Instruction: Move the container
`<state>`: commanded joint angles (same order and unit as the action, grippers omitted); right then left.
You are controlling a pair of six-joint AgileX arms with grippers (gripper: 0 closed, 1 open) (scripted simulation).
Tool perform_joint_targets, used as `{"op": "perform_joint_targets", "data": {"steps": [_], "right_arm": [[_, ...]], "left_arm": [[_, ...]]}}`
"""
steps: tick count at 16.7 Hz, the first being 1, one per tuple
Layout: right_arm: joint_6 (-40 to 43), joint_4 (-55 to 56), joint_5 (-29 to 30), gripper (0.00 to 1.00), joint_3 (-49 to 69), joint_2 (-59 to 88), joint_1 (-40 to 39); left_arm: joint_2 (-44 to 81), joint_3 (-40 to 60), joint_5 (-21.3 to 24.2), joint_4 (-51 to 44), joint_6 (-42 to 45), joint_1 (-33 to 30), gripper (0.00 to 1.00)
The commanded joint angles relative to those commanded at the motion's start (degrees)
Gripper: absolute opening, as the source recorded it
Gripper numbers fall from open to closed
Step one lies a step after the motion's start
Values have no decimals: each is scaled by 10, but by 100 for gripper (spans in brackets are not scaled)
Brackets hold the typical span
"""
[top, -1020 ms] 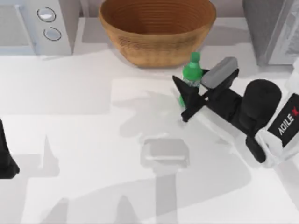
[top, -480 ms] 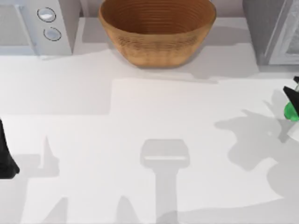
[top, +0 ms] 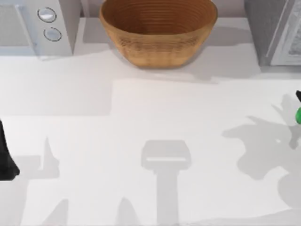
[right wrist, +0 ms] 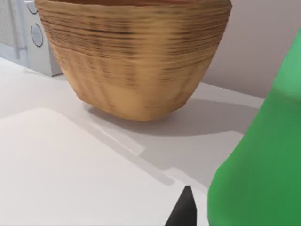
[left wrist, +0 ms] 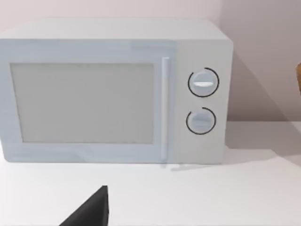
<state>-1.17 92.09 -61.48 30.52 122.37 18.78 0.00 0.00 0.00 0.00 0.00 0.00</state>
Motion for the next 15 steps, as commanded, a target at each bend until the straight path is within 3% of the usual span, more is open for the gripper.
{"op": "perform_joint_targets", "data": {"steps": [8, 12, 15], "right_arm": [[4, 27, 84, 0, 77, 106, -81], [4, 29, 88, 0, 80, 110, -85], [4, 29, 88, 23, 80, 110, -85]], "left_arm": [[0, 0, 0, 0, 0, 0, 100], [0, 0, 0, 0, 0, 0, 100], [0, 0, 0, 0, 0, 0, 100]]}}
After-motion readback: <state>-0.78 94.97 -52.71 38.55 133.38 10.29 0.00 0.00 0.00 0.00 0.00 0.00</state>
